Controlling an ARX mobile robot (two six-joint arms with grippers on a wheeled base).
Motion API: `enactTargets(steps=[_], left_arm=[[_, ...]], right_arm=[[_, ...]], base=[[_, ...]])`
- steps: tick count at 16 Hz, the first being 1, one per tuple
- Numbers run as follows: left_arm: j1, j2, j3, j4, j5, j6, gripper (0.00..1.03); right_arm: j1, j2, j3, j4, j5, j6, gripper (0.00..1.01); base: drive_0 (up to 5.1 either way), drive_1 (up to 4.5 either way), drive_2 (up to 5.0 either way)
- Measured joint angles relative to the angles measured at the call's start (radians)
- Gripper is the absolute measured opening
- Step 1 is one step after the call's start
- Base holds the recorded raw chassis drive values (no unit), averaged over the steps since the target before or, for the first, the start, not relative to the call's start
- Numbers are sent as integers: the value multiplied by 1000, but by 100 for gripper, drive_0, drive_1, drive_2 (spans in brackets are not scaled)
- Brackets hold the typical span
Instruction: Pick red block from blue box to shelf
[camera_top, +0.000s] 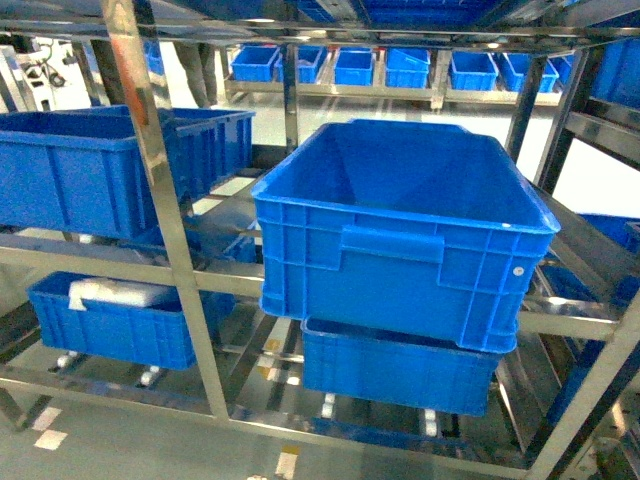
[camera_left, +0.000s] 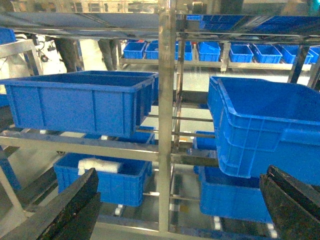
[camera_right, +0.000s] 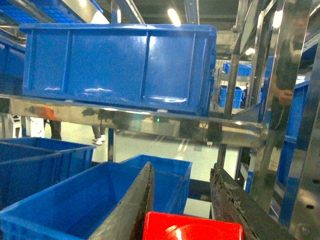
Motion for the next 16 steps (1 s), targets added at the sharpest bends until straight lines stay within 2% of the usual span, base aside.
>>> enactTargets(steps=[8,16], left_arm=[[0,0,0,-2,0,0,98],[0,0,0,-3,0,0,98]], right_arm=[[0,4,0,0,0,0,28],[0,4,0,-2,0,0,28]], base=[[9,421,-403],[0,0,0]])
